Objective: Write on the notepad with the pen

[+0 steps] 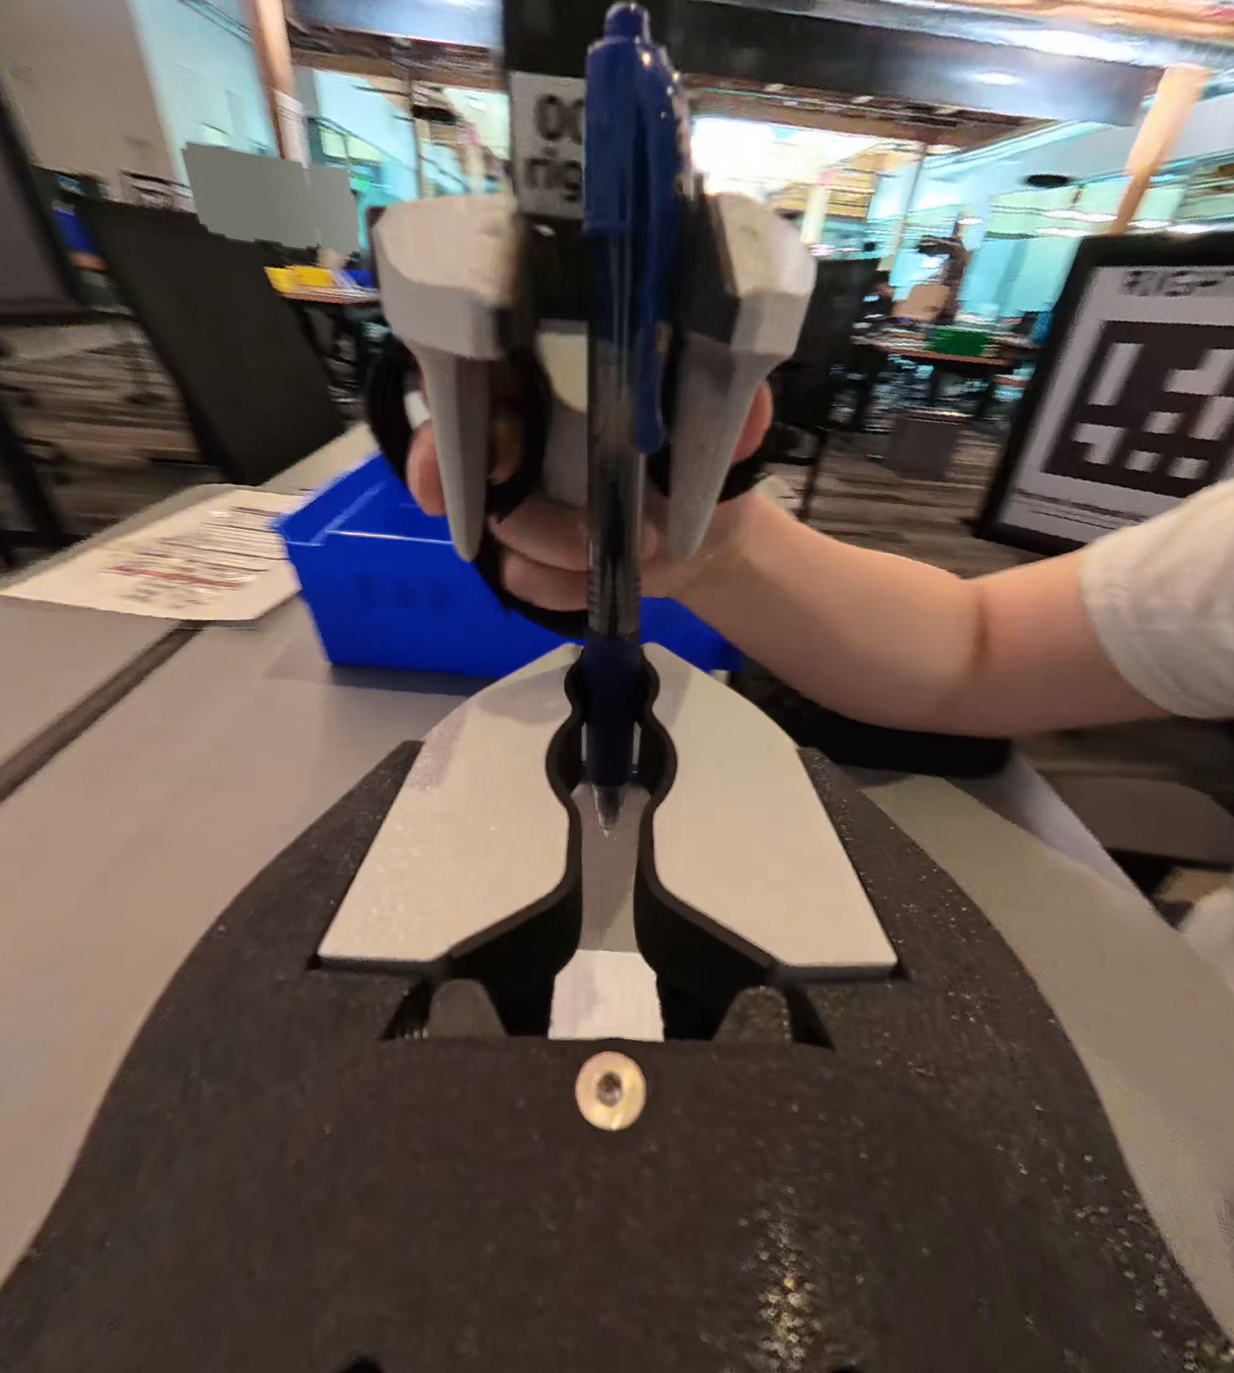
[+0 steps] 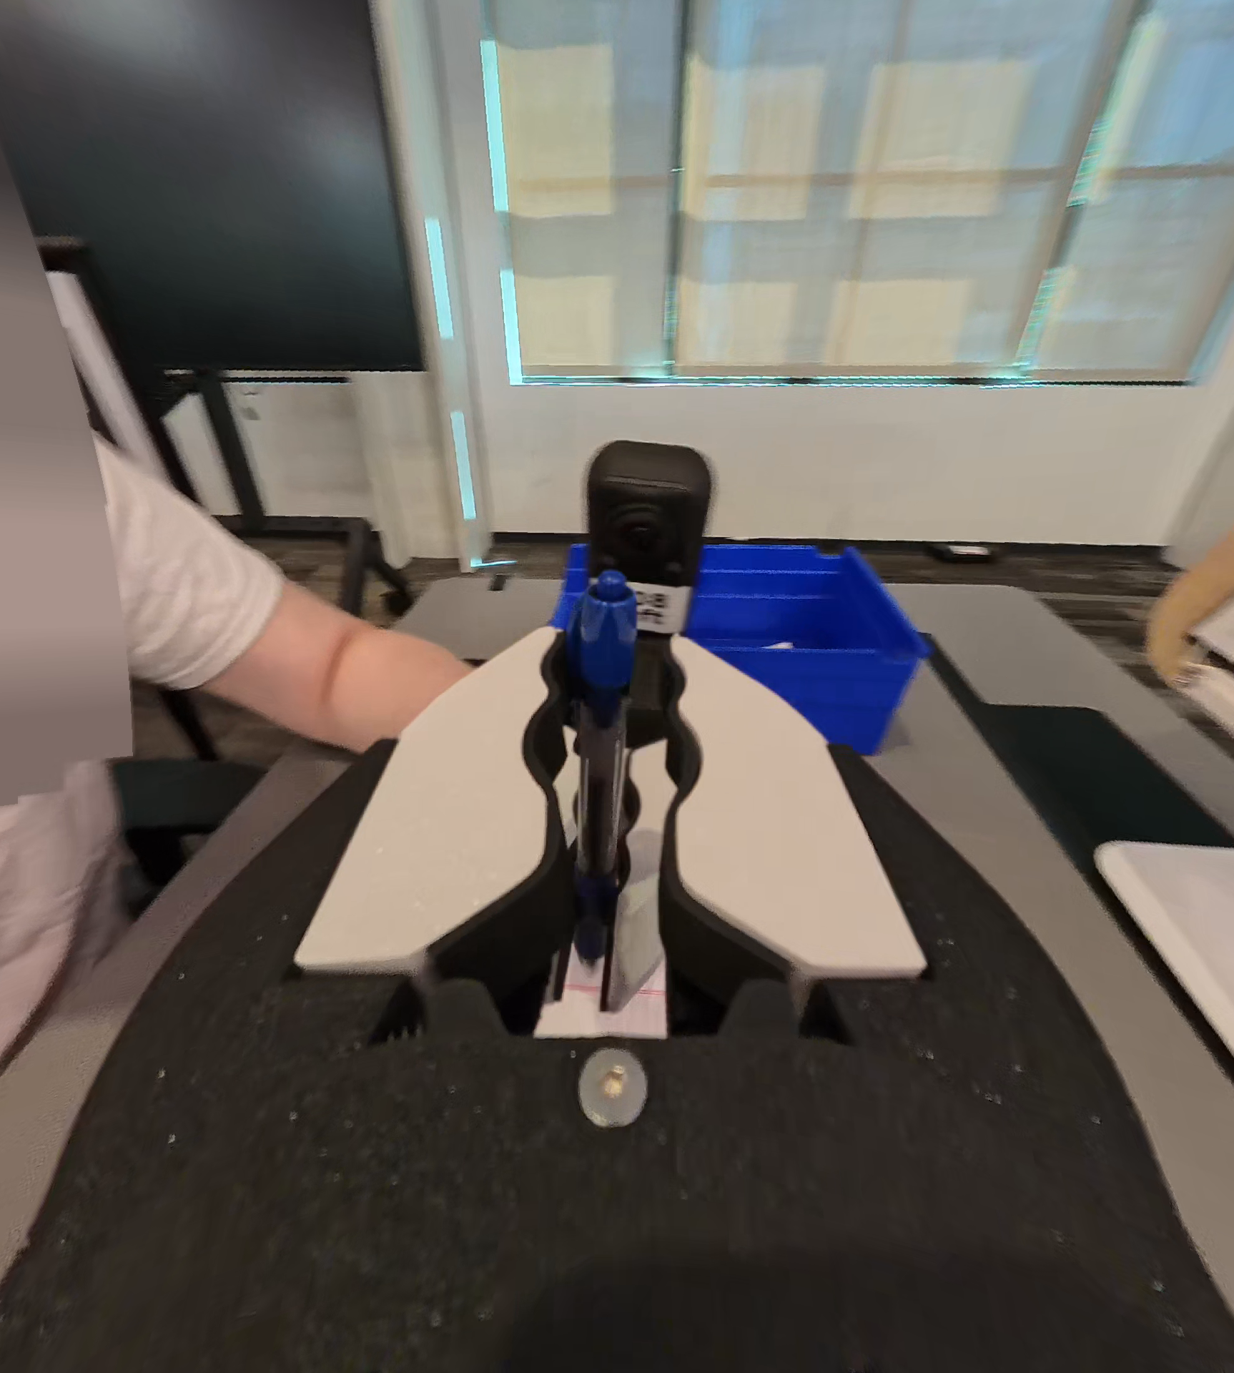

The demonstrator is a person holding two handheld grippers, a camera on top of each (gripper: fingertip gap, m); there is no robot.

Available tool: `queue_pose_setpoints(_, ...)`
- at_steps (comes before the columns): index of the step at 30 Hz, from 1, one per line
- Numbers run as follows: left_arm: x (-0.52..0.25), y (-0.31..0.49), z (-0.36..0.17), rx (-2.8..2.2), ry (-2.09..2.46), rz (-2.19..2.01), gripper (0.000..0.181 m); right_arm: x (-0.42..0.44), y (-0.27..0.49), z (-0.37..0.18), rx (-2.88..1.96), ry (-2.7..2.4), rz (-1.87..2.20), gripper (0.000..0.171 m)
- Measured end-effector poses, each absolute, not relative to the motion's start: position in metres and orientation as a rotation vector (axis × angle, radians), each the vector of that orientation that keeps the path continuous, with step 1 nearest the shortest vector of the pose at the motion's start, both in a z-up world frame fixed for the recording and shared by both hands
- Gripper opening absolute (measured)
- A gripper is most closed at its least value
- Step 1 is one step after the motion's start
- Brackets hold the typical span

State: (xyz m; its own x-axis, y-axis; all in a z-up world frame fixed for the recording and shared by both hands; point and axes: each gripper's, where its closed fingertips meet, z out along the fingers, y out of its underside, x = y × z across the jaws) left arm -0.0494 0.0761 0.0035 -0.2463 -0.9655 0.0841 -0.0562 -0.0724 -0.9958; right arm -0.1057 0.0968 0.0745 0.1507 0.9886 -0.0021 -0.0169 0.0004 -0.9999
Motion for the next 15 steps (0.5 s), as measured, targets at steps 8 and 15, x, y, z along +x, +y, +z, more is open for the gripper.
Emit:
queue_pose_setpoints(8,-0.051,0.116,0.005,-1.296,1.184,-1.117,0.009,-0.105,0.12,0.088,-1.356,-0.869,0.86,0.028)
queue_pose_setpoints(15,-0.055,0.133,0.003,-1.317,1.125,-0.874,0.009,-0.109,0.133,0.08,-1.43,-0.721,0.792,0.015)
